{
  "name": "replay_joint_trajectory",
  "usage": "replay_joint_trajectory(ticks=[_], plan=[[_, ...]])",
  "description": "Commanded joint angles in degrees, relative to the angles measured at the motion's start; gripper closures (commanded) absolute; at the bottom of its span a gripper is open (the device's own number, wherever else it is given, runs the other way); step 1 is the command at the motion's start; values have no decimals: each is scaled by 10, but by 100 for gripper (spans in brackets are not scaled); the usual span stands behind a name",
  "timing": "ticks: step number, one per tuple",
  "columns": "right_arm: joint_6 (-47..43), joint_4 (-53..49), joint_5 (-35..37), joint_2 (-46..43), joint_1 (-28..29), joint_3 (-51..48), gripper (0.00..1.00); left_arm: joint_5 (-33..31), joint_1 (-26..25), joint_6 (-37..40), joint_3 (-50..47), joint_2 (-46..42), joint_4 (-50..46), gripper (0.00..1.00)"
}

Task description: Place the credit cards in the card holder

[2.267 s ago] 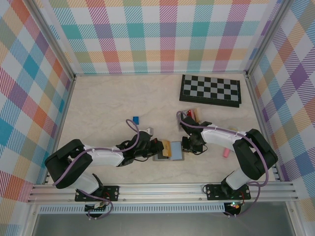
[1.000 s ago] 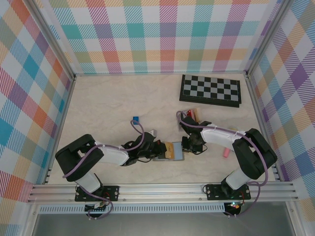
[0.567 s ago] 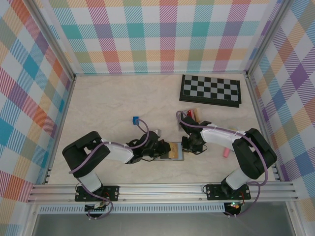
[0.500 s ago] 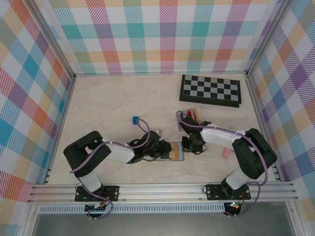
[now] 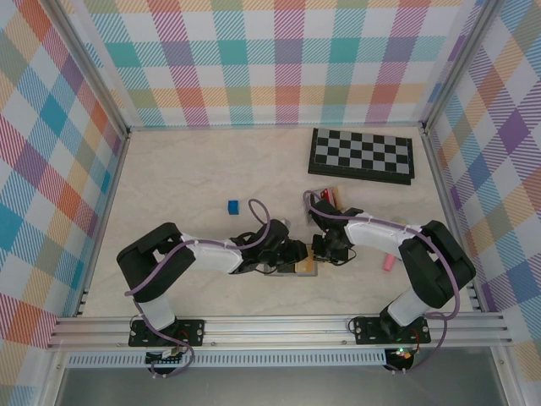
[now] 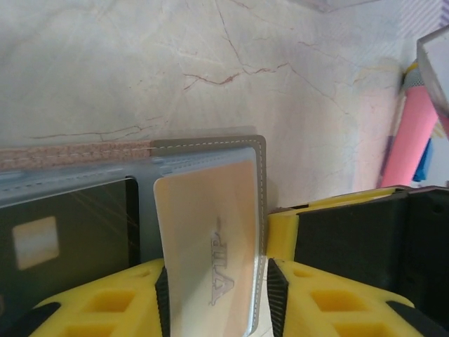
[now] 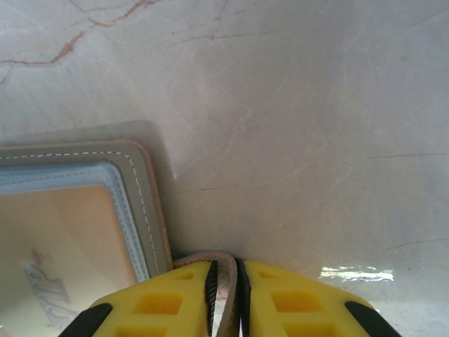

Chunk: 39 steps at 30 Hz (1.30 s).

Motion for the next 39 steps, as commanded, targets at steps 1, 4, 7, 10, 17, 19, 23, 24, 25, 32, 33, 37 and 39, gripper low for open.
replay_joint_trajectory(ticks=[1,4,7,10,17,19,23,24,25,32,33,37,39], plan=[[14,72,-47,42,13,-29,81,9,-29,36,25,18,-69,54],[16,66,-40,42,13,-28,80,4,-31,48,34,4,-97,49],[19,56,-26,42,13,-26,81,-34,-31,58,39,-33,-148,41],[23,54,-20,42,13,-29,81,-55,-30,72,43,-79,-185,34],[23,60,-26,36,12,-32,81,-125,-20,77,53,-161,-310,23],[20,61,-27,31,13,-31,81,-127,0,75,29,-178,-321,20],[13,60,-34,37,12,-23,81,-76,54,60,-23,-185,-285,18],[12,59,-35,39,13,-21,81,-63,63,60,-30,-181,-272,18],[12,60,-35,40,13,-21,81,-53,68,58,-33,-175,-262,18],[12,63,-40,45,13,-20,81,-26,74,51,-35,-130,-219,20],[11,62,-40,45,13,-20,81,-23,74,50,-35,-124,-213,21],[10,63,-43,47,13,-21,81,-21,74,51,-31,-106,-205,22],[10,64,-44,48,13,-22,81,-20,74,55,-27,-97,-206,23]])
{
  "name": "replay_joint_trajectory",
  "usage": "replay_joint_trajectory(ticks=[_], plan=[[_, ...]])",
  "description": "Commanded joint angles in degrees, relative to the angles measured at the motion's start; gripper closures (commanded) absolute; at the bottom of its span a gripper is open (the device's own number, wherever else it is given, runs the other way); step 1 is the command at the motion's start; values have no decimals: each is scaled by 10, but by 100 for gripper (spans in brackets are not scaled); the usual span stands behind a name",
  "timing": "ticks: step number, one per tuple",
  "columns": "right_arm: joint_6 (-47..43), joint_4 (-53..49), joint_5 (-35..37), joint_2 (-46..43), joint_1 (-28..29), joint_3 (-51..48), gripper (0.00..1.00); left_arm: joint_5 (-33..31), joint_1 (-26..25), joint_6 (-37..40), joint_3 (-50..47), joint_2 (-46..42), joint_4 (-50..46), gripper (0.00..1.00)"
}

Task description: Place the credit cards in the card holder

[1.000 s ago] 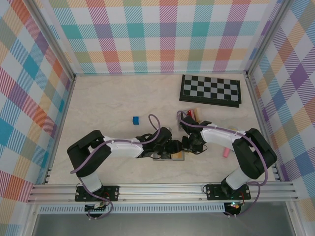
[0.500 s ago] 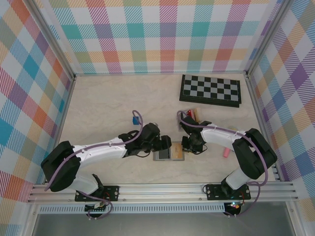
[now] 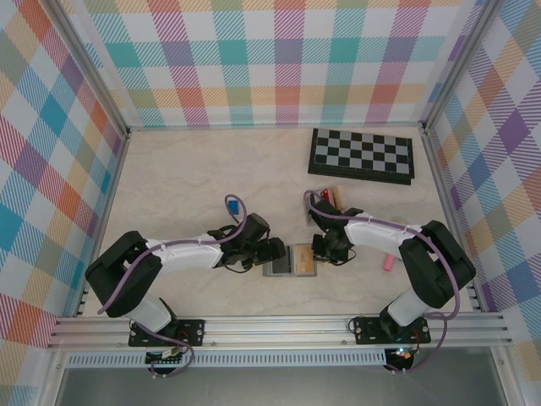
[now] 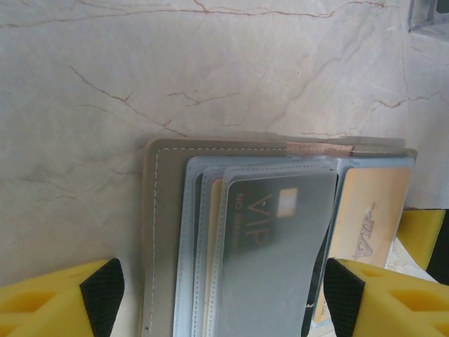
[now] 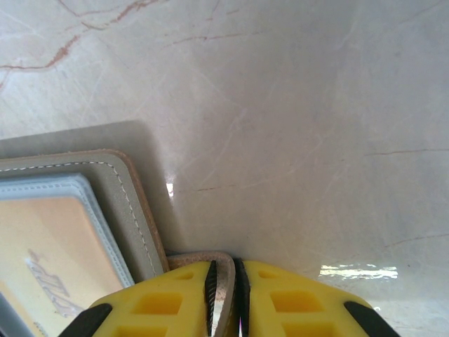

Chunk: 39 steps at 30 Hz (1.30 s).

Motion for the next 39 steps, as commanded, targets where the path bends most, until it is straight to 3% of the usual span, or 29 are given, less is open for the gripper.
replay_joint_trajectory(ticks=[1,5,10,16,23,29,39], plan=[[-2,65,-45,49,13,-21,81,14,4,4,8,23,17,23],[-2,65,-47,51,13,-18,81,24,3,7,9,29,27,28],[-3,67,-51,51,13,-19,81,47,3,3,7,-1,48,44],[-2,72,-57,49,13,-21,81,73,3,-4,6,-40,80,51],[0,76,-63,45,13,-20,82,103,-4,-8,13,-49,120,51],[20,84,-58,10,10,-34,79,144,-25,-12,54,20,147,51],[9,29,-46,-105,-39,-69,72,125,-54,-30,108,103,150,50]])
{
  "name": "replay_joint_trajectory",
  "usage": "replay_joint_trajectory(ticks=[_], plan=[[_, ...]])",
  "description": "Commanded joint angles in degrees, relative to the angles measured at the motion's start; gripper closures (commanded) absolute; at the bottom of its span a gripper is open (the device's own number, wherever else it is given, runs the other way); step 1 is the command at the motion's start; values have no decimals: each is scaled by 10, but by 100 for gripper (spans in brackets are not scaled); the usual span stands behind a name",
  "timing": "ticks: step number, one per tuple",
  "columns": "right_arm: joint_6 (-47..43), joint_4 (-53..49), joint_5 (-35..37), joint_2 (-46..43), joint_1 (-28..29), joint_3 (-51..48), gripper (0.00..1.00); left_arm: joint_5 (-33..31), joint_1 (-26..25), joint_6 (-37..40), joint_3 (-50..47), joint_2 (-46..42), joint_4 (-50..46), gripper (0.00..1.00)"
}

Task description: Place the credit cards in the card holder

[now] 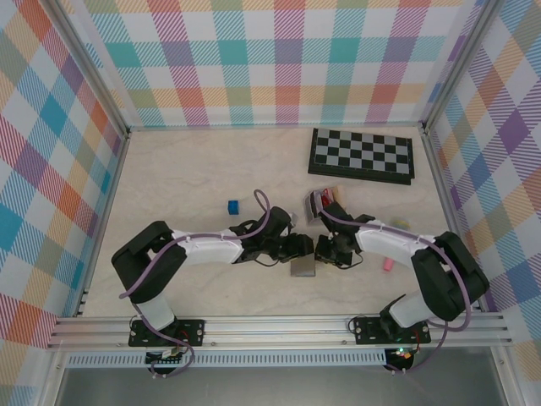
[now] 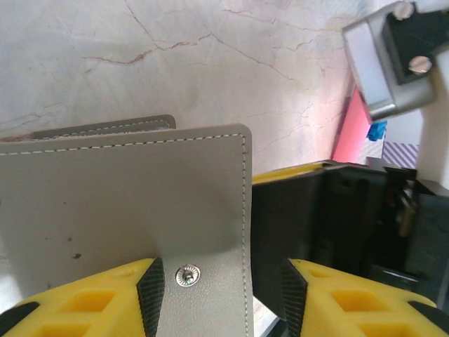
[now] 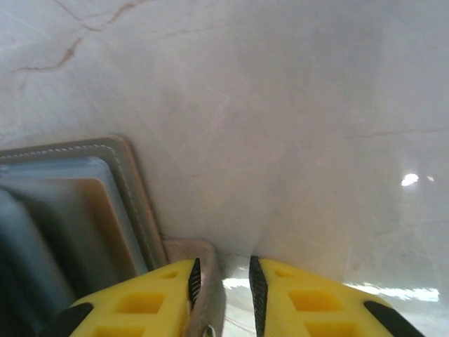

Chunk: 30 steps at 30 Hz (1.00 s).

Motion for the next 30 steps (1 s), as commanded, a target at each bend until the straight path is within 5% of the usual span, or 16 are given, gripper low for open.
replay_joint_trajectory(ticks=[1,30], plan=[[-7,-20,-12,-40,-9,-10,71,-7,-6,-6,17,4,5,50],[-51,-56,-14,-71,-20,30,82,-7,-8,6,25,6,-15,51]])
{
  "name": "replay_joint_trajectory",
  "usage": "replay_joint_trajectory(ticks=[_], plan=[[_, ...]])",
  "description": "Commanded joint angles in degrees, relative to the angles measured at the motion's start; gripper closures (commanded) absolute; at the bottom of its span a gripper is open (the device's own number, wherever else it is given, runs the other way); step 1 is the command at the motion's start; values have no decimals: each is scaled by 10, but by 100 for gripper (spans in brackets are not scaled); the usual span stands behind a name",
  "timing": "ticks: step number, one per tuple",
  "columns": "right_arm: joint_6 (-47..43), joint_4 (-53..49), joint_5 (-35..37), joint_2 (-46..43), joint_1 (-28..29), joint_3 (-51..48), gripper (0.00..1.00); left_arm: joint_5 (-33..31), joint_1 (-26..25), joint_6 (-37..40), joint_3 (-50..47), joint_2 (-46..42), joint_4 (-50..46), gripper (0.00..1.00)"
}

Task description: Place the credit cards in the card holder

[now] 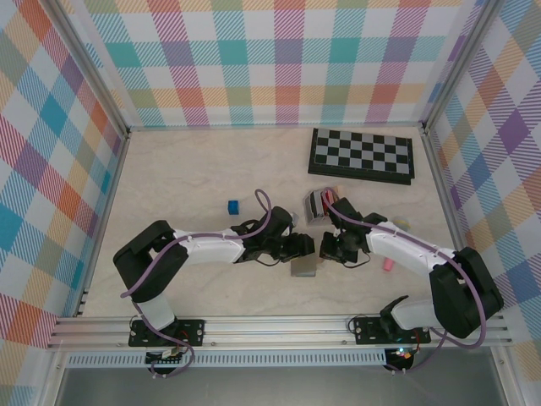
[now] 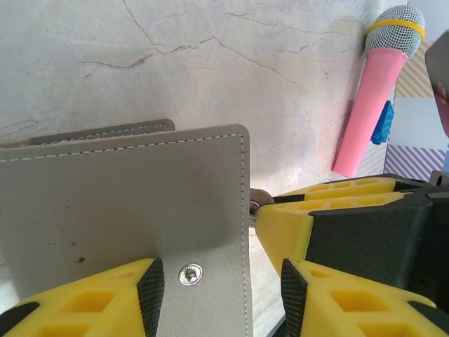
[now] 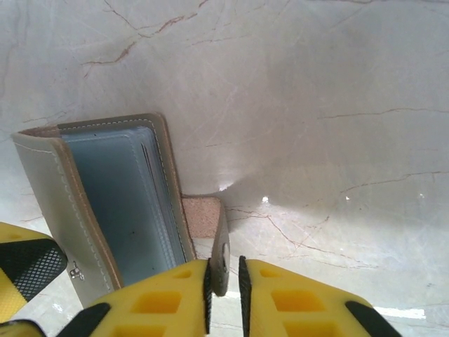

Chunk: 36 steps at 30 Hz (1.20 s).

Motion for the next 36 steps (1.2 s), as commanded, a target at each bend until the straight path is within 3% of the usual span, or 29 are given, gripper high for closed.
replay_joint_trajectory(ticks=[1,6,13,36], plan=[[-13,-9,-6,-10,-4,17,82,-1,-7,6,18,3,-11,51],[-15,-6,-9,-14,-7,13,87,-1,-7,6,18,2,-11,51],[-13,-10,-8,-22,-11,14,81,-1,-8,6,19,3,-12,51],[-8,6,-17,-4,-14,5,89,-19,-8,28,29,-17,-47,51]])
